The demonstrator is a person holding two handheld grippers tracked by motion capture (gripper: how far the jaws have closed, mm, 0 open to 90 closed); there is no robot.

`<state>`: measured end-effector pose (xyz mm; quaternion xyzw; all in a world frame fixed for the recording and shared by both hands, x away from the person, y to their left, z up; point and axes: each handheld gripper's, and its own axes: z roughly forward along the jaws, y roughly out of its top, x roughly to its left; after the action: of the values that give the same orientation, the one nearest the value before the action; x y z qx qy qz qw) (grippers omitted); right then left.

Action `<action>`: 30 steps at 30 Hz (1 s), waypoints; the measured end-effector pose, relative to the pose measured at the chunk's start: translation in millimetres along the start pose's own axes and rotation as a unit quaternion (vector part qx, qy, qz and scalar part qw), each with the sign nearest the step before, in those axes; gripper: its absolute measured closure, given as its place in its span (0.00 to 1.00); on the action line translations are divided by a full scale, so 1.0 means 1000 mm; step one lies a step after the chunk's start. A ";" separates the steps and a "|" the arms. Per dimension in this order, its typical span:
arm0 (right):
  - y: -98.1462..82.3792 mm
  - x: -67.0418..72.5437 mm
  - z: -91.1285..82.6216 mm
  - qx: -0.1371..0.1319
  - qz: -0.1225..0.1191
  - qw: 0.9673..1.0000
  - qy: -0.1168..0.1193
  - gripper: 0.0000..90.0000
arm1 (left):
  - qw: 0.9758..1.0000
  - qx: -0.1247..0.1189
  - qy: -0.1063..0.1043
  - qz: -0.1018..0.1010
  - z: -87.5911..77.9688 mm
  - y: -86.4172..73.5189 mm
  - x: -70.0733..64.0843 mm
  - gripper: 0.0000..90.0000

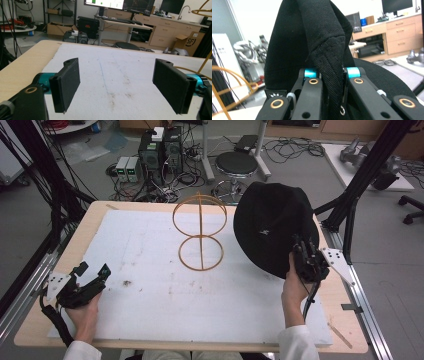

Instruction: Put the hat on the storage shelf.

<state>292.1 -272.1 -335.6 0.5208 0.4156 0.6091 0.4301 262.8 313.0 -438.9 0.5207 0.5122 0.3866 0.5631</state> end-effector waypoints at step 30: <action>0.058 0.067 0.018 -0.060 -0.002 0.994 0.095 0.98 | 1.000 -0.002 -0.007 -0.006 0.004 0.002 0.001 0.25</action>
<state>298.6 -223.3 -259.8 0.4332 0.4183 0.6789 0.4201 267.3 313.5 -437.7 0.5192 0.5106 0.3804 0.5701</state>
